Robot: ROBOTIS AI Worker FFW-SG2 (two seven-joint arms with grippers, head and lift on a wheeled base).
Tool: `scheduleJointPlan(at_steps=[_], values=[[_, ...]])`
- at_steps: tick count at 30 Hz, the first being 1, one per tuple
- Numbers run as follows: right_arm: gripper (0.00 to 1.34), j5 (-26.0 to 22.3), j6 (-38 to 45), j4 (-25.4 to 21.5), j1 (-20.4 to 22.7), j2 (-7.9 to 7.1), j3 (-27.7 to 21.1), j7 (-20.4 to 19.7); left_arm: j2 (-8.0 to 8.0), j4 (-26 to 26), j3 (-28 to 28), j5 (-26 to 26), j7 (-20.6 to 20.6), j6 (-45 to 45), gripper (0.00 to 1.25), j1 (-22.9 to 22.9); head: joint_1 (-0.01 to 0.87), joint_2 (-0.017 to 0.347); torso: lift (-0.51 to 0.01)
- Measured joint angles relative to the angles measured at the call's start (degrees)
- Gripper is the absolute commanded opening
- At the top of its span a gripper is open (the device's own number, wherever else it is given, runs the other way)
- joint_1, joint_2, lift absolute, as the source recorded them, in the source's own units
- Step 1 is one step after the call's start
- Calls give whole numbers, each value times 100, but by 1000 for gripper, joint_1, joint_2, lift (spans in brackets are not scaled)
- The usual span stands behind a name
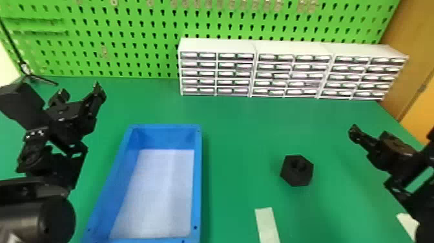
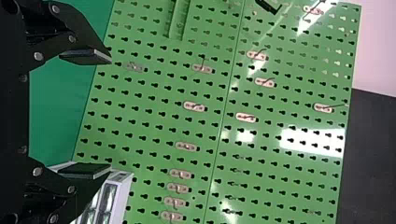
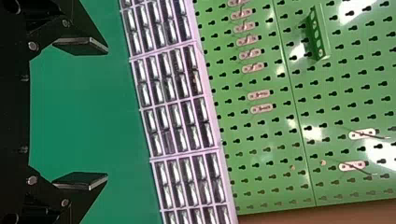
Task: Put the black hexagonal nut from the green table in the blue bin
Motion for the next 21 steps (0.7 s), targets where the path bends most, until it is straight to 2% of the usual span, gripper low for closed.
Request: scheduleJointPlan(at_steps=[21], values=[[1017, -15, 198, -109, 16, -14, 15, 0, 0, -1, 2, 0, 2, 0, 815, 0, 692, 8, -97]])
